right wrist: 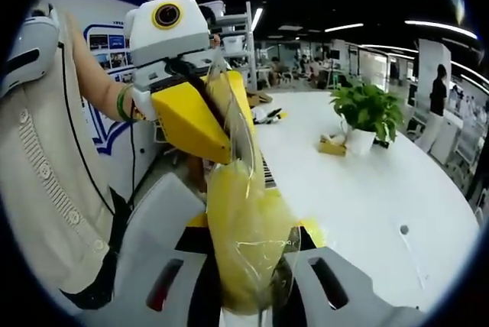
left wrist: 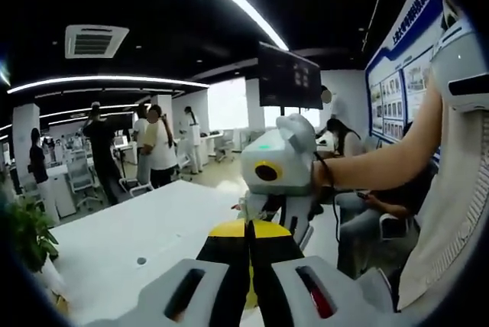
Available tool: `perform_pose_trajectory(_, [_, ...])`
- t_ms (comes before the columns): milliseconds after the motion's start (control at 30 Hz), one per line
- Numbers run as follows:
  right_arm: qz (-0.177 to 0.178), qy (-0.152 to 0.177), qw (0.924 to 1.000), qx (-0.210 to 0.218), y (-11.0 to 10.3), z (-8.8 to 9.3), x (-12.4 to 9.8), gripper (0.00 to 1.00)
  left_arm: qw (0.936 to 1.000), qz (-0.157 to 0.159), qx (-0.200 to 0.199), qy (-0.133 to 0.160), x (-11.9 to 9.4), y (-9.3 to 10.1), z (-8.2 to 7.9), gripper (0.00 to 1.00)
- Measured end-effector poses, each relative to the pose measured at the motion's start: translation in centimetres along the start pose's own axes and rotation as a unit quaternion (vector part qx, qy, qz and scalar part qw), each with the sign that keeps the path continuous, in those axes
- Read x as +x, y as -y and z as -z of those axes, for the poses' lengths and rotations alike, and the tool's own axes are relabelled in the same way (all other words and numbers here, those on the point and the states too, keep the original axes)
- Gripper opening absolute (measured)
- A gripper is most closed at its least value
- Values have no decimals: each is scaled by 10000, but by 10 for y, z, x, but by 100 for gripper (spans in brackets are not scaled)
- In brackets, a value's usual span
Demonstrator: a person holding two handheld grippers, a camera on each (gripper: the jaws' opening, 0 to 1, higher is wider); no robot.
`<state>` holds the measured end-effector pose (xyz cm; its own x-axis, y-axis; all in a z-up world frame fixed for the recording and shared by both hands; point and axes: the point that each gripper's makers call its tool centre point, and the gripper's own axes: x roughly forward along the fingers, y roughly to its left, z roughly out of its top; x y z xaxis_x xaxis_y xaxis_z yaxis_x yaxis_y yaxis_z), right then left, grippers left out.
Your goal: Compare the silicone blocks by pressing each to a similar depth, holding the contact briefly, and releasing to observe deformation and rebound differences across the visible hardness samples.
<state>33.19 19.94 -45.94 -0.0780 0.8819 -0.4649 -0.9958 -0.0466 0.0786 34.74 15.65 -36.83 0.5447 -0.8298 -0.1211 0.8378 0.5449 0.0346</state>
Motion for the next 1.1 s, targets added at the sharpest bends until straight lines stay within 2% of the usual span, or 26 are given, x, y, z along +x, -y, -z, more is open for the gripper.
perform_pose_trajectory(167, [15, -29, 10000, -28, -2, -1, -1, 13, 10000, -6, -26, 24, -1, 2, -2, 0])
perform_pose_trajectory(233, [2, -44, 10000, -63, -4, -2, -2, 14, 9999, 30, -154, -1, -3, 5, -3, 0])
perform_pose_trajectory(600, [196, -157, 9994, -237, -3, -8, -6, 19, 9999, -3, -97, 116, -7, 7, -10, 0])
perform_pose_trajectory(1100, [136, -233, 9988, -414, 3, -4, -5, 23, 10000, -17, -43, 48, -3, 5, -8, 0])
